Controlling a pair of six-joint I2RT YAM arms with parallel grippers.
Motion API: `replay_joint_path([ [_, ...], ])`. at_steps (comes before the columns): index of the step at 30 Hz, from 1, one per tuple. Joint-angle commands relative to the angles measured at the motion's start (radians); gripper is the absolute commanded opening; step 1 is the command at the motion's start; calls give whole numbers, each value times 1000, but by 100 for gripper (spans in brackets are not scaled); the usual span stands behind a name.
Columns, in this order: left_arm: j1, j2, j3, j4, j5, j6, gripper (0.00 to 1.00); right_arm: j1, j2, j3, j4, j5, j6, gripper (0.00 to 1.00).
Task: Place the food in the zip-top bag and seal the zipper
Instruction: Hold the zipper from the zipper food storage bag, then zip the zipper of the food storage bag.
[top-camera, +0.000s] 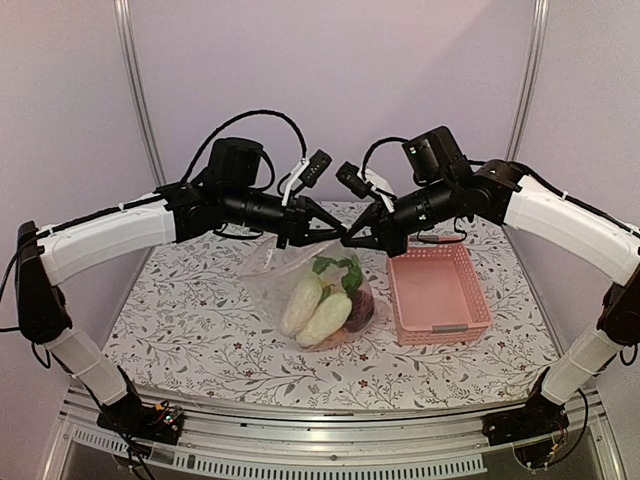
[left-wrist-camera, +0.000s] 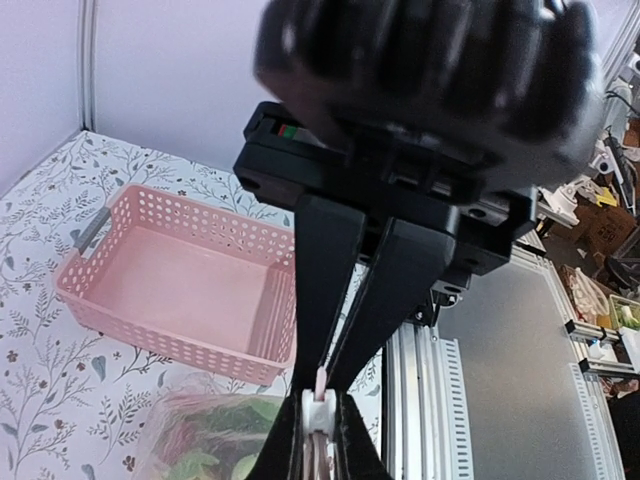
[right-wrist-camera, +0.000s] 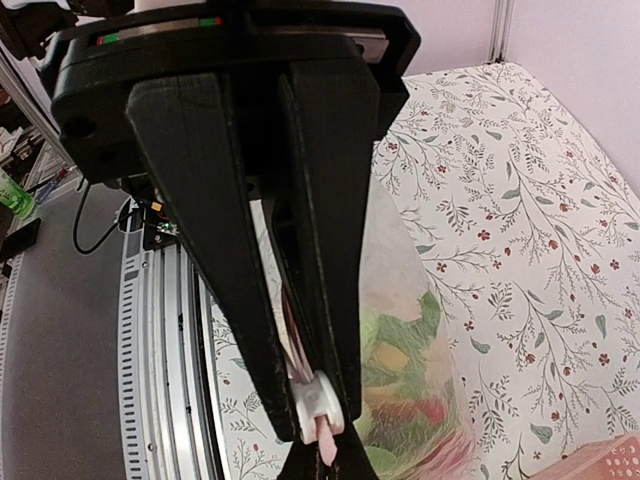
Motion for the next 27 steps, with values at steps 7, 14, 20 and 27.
replay_joint_path([
  [7,55,-75,-63,-50,-54,38,5,-110,-79,-40,97,-26,60,0],
  [14,132,-194,-182,-96,-80,54,5,-266,-146,-132,175,-77,144,0],
  [20,148,-266,-268,-170,-96,72,5,-337,-163,-201,247,-81,215,0],
  [27,181,-340,-345,-206,-113,73,5,-379,-155,-212,252,-44,223,0],
])
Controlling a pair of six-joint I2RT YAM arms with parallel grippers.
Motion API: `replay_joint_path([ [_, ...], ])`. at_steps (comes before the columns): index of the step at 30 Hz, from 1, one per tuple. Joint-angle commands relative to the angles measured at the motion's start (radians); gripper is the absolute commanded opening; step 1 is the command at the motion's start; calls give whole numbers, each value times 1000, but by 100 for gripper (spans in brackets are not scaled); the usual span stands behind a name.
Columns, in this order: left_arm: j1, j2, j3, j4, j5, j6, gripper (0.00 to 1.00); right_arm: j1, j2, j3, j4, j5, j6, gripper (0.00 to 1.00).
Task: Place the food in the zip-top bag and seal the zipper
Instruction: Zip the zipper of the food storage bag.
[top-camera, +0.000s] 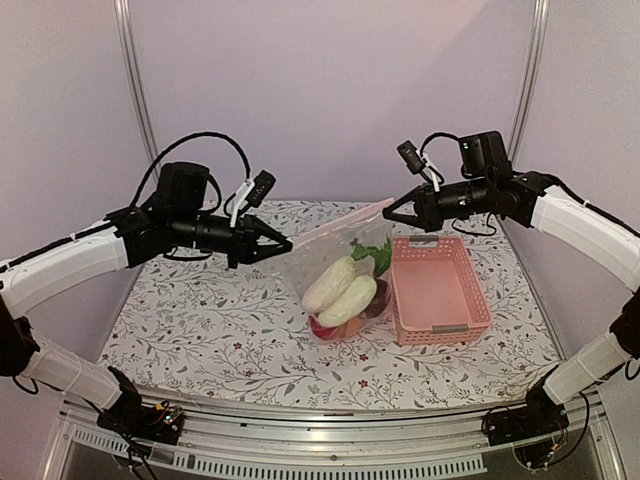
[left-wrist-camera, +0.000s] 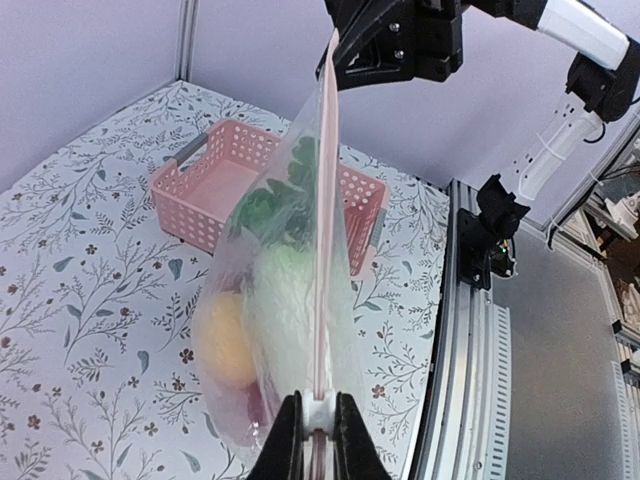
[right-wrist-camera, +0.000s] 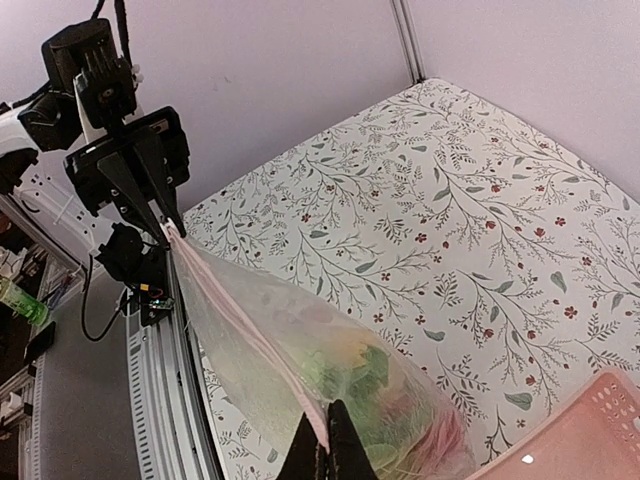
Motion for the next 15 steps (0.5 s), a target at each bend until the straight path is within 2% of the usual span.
replay_joint_path([
  [1,59,-70,-54,-149,-16,19,5,-88,-30,-3,35,125,30,0],
  [8,102,-121,-98,-162,-23,25,4,-99,-18,-1,40,128,67,0],
  [15,127,-109,-87,-147,-26,27,4,-104,-5,2,42,138,78,0],
])
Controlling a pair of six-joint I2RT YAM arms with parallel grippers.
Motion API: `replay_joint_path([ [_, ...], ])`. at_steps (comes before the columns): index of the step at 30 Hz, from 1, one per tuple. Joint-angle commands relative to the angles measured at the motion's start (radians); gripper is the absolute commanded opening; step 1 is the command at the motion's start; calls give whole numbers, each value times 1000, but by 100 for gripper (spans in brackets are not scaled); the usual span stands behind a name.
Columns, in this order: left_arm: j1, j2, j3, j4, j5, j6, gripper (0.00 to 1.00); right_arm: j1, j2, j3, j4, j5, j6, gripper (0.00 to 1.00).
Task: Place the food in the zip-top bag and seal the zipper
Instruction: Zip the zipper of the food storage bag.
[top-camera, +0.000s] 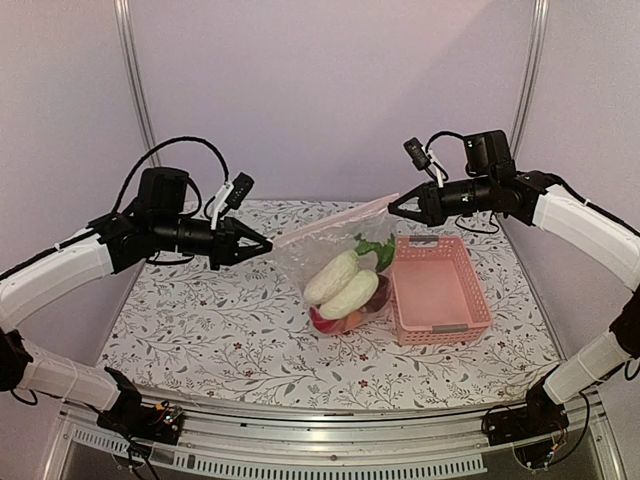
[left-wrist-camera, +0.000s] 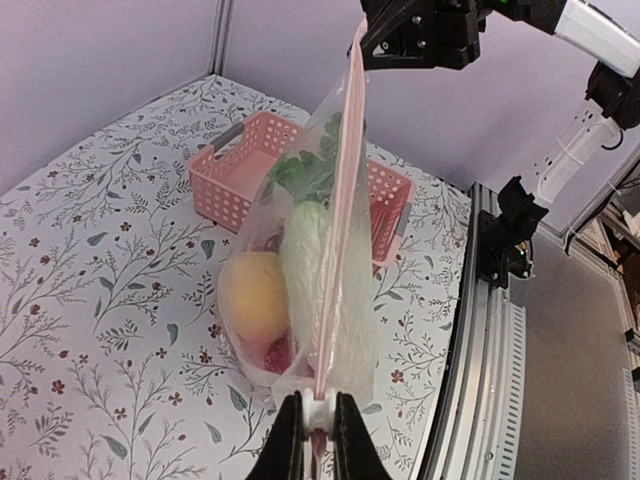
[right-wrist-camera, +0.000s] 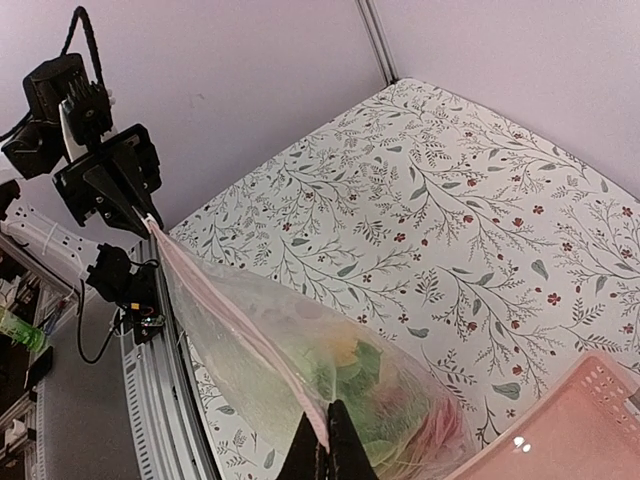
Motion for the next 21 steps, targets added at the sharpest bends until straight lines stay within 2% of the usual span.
replay_joint_path([
  [1,47,-6,-12,-97,-21,9,4,-69,-2,4,33,118,24,0],
  [9,60,0,-14,-81,-22,1,2,-74,9,7,38,113,34,0],
  [21,69,18,63,-95,-60,23,0,-78,8,-9,36,123,44,0],
])
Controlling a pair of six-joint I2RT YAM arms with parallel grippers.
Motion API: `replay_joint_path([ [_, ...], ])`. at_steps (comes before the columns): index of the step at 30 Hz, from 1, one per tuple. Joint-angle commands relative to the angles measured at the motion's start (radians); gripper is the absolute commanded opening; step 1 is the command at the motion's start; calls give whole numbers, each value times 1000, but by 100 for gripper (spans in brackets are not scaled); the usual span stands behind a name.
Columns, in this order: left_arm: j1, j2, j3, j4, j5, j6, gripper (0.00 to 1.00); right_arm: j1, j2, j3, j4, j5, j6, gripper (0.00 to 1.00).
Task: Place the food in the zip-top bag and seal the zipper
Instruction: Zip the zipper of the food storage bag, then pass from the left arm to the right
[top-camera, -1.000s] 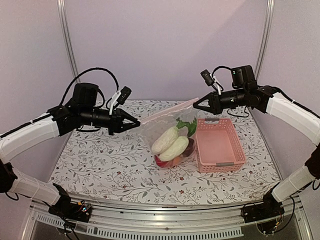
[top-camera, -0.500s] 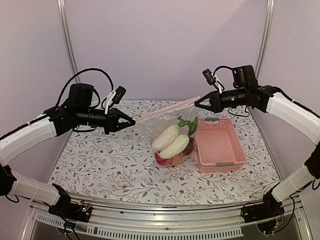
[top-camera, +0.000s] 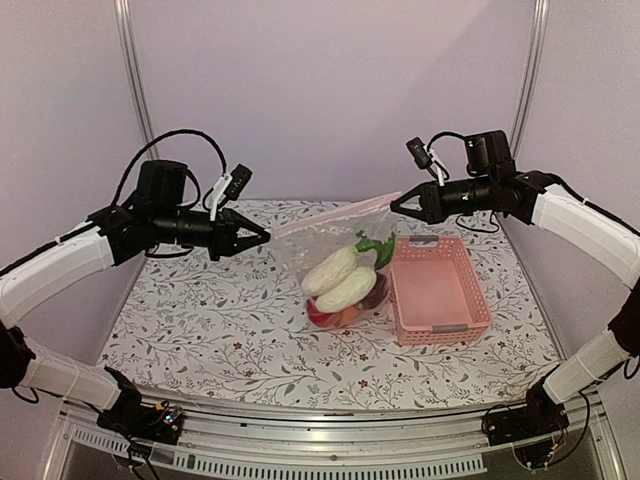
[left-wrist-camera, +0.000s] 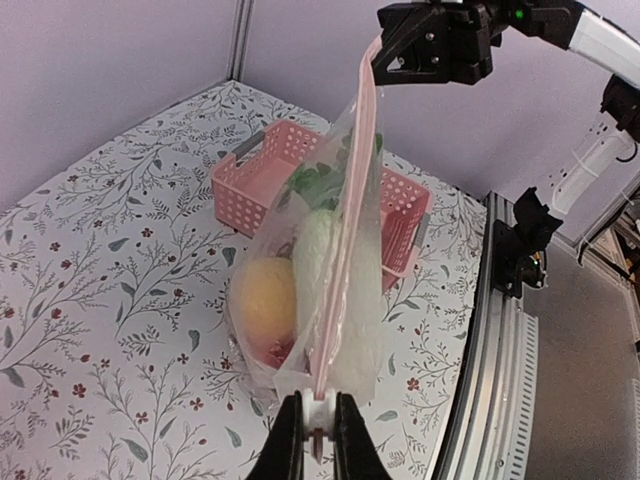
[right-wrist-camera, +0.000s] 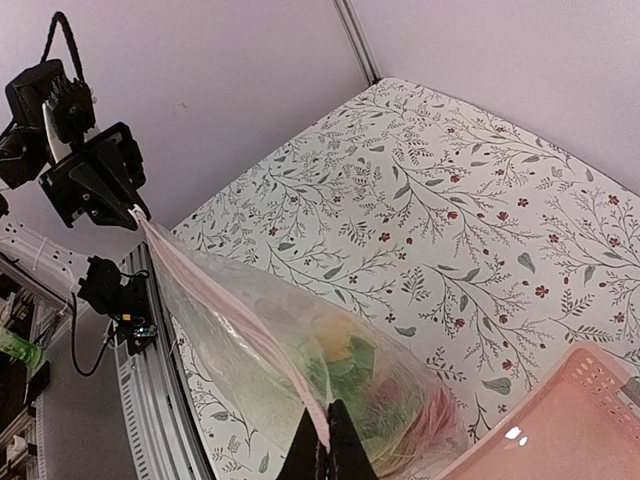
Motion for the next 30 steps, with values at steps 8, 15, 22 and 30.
replay_joint_path([
  [8,36,7,64,-65,-24,5,0,-46,-8,65,-23,58,14,40],
  [15,3,75,167,-67,-12,23,3,171,21,281,-196,217,-204,71],
  [22,-55,129,233,-87,-7,56,3,307,138,378,-237,255,-313,86],
  [30,-99,134,279,-117,-10,67,4,327,227,392,-243,337,-297,74],
])
